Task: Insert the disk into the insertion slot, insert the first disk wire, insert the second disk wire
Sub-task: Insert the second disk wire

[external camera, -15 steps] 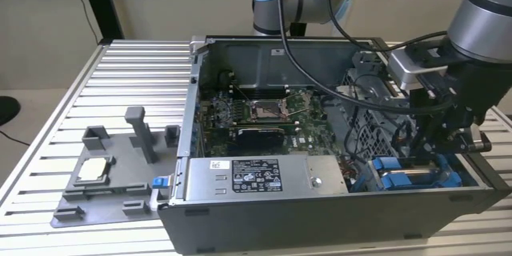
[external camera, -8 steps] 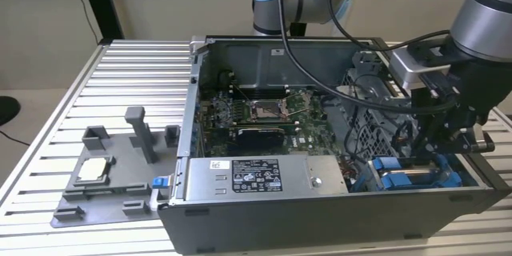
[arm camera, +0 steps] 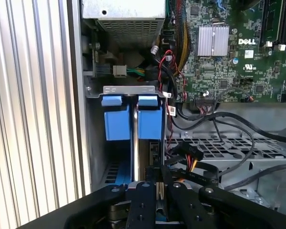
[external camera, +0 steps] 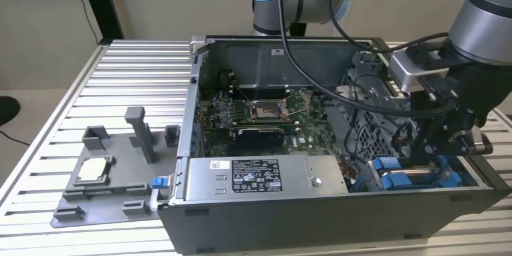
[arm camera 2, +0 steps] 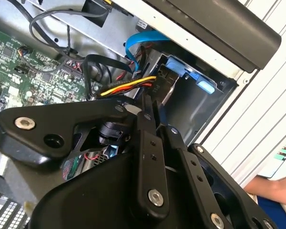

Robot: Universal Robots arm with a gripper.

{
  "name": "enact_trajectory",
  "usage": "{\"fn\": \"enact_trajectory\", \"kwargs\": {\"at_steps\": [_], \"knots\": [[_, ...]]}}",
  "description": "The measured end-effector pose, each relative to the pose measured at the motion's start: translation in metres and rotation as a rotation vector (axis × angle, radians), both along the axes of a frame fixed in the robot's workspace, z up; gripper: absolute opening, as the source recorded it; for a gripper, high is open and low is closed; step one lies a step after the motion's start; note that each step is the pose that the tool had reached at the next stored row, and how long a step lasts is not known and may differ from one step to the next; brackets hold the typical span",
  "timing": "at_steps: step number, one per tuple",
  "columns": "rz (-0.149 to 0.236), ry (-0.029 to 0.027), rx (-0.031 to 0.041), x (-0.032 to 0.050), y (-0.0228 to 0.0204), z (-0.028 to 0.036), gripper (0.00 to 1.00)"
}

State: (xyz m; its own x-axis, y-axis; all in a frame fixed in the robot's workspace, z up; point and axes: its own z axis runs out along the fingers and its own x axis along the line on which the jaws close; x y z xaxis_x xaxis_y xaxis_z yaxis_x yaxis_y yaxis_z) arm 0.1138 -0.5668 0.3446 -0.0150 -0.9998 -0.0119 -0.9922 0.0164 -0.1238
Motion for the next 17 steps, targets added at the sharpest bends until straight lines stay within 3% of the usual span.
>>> {"fn": "enact_trajectory", "kwargs": {"at_steps": [17], "knots": [[0.0, -0.0001, 0.0001, 0.0, 0.0, -0.0055, 0.0]]}}
